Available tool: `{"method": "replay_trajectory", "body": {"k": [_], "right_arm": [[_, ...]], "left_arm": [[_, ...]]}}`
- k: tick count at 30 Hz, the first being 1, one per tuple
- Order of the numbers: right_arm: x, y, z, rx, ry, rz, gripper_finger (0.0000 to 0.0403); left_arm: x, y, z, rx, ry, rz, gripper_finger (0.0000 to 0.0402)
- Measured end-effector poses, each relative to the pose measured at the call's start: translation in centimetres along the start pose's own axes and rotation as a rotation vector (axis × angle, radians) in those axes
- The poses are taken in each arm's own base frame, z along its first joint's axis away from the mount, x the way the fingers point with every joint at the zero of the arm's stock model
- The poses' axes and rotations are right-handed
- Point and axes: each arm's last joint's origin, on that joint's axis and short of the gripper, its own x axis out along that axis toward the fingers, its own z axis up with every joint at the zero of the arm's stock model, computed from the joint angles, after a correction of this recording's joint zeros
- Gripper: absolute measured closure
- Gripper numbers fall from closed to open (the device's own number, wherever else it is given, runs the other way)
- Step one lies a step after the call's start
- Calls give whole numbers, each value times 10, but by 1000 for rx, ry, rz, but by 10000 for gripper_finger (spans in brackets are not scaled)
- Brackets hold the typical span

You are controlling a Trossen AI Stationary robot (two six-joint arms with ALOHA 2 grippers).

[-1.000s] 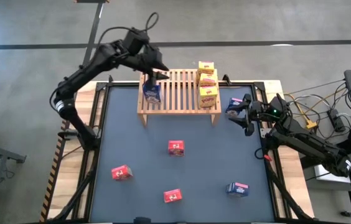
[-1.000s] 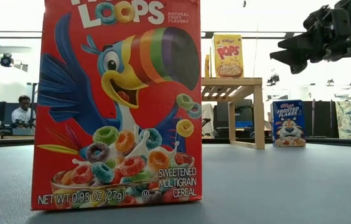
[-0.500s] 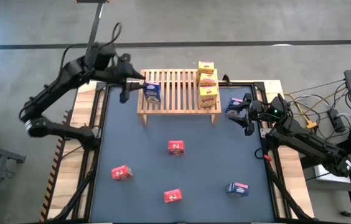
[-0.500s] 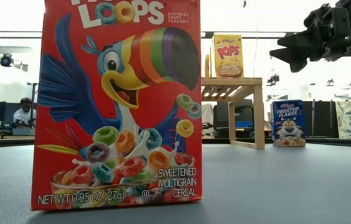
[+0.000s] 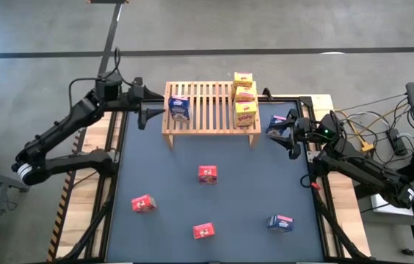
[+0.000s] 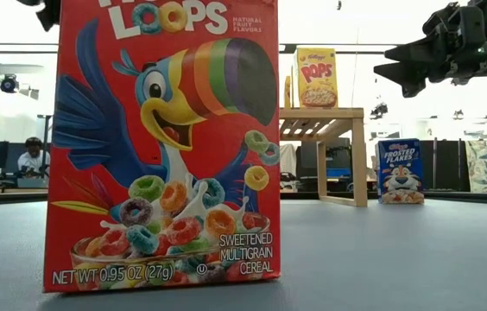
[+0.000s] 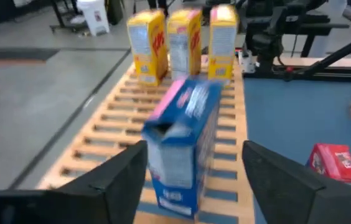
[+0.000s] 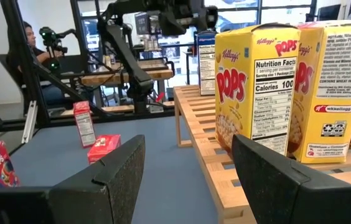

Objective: Stack cereal on shelf
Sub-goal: Put the left blue cereal box on the shelf

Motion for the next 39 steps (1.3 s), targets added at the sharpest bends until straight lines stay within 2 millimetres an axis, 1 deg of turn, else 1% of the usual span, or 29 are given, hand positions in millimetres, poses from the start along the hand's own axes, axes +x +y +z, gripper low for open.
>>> {"method": "replay_trajectory", "body": {"k": [3,7,10,15,20,24,28,34,36,39], "right_arm": [[0,0,0,1,0,-7,174],[0,0,0,1,0,-7,174],[0,0,0,2,1,-7,174],[0,0,0,1,1,-7,174],[0,0,0,-1,1,-7,174],[0,0,0,-1,2,-8,174],[0,-1,0,-4,3,-11,174],[0,-1,0,-7,4,-18,174],[0,-1,0,-7,3,-18,174],[0,-1,0,-7,3,-23,174]], "left_arm": [[9,5,-17,-20,6,3,130],[21,12,-31,-26,-1,9,120],[28,15,-34,-31,-22,-21,119],[44,23,-44,-67,19,-39,119],[57,31,-46,-86,23,-94,123],[65,36,-45,-90,25,-132,145],[72,39,-46,-99,24,-170,182],[78,43,-45,-99,22,-175,238],[79,44,-44,-99,10,-169,247],[80,47,-40,-87,-31,-156,251]]}}
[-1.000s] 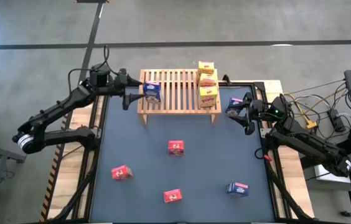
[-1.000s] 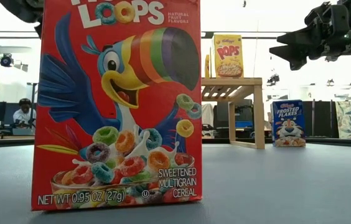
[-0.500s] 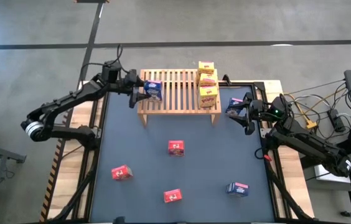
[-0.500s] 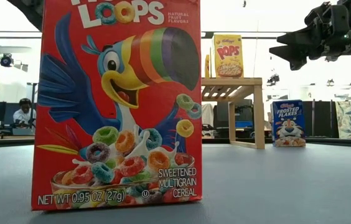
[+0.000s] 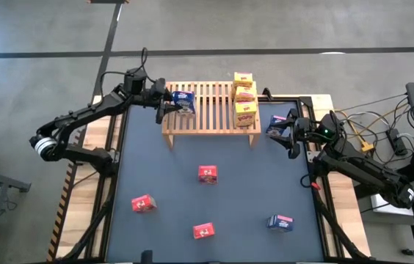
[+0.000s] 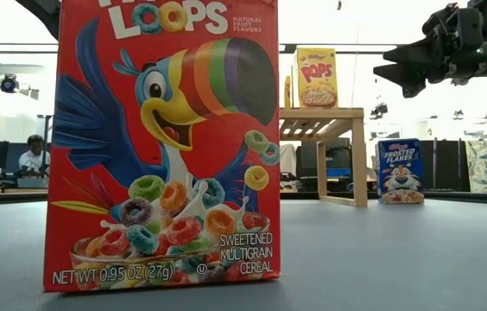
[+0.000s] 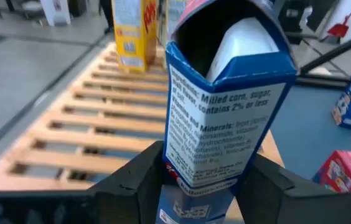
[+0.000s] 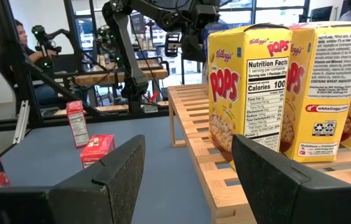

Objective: Stack cereal on shelf
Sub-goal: Put the left blue cereal box on the shelf

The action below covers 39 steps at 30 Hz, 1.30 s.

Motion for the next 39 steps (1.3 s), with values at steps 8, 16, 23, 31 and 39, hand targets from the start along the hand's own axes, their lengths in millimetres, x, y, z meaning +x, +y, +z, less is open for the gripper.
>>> {"method": "replay_trajectory", "body": {"k": [8,16,23,31,39], "right_arm": [[0,0,0,0,0,-2,174],[0,0,0,3,0,-3,174],[0,0,0,3,0,-2,174],[0,0,-4,-3,11,-3,174],[0,0,-4,1,10,-2,174]], "left_arm": [[9,10,8,28,-113,24,239],[34,33,11,-23,-132,-6,231],[58,56,24,-30,-126,-43,227],[79,70,26,-44,-114,-37,228],[94,79,22,-49,-94,-6,228]]}}
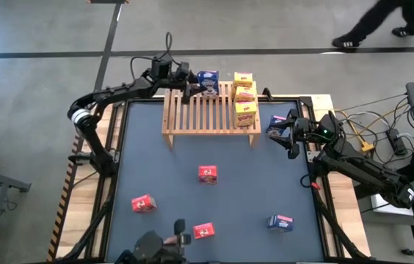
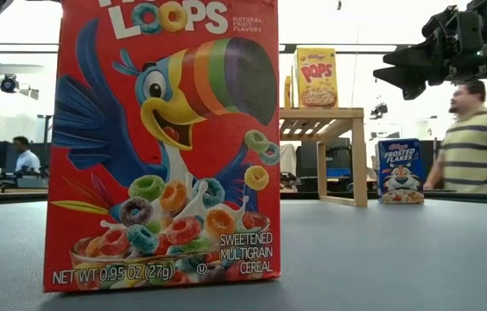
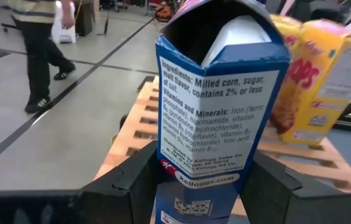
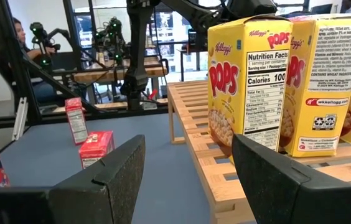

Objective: Stack cereal on shelf
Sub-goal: Put the left blue cereal box on the shelf

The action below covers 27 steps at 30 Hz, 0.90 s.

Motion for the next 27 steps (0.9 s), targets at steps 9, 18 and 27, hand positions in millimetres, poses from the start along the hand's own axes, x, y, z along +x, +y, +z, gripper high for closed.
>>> {"method": "replay_trajectory", "body": {"k": [9,18,27], "right_arm": [[0,0,-1,7,6,1,174],[0,0,-1,9,7,1,174],[0,0,-1,9,7,1,174]], "left_arm": [[0,2,-5,14,32,67,228],[-1,1,-6,-1,41,72,217],[-2,0,-10,-39,86,73,157]]}}
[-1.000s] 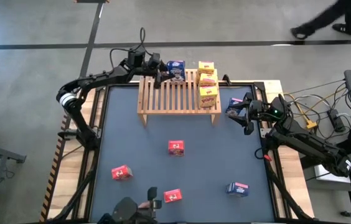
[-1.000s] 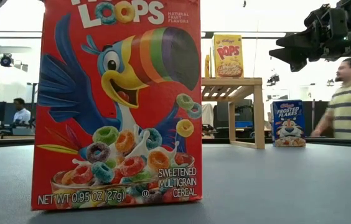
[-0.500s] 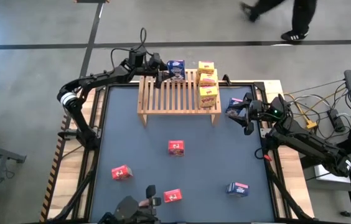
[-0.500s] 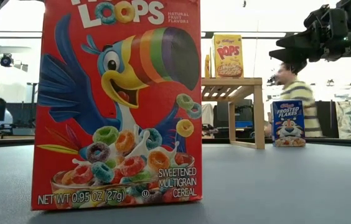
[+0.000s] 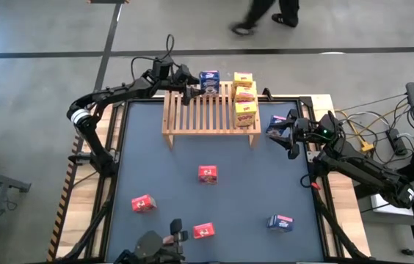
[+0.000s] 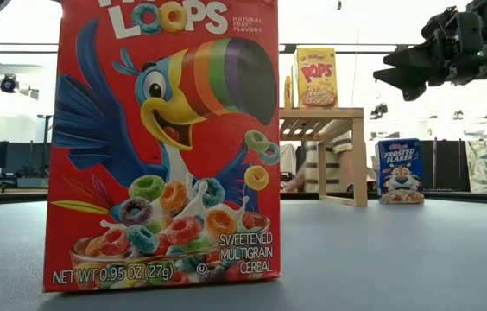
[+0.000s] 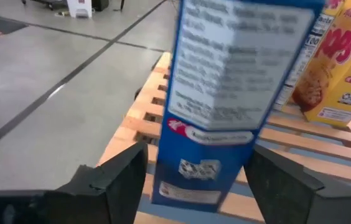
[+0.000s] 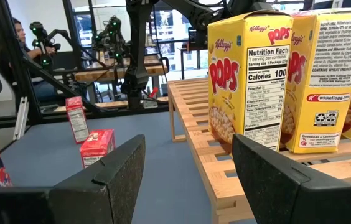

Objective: Stack cereal on shelf
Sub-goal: Put the left blue cereal box on the shelf, then put the top blue cereal box on the shelf aligned with the other blue cereal box

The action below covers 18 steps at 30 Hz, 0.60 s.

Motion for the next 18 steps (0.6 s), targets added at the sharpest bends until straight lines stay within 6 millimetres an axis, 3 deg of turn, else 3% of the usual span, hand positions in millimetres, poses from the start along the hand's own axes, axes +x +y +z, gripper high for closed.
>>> {"method": "replay_trajectory", "body": {"k": [10,18], "right_arm": [[0,0,0,8,1,0,174],[0,-2,-1,25,6,-71,174]], "left_arm": [[-34,-15,14,21,109,60,141],[-85,-54,33,50,153,84,141]]}}
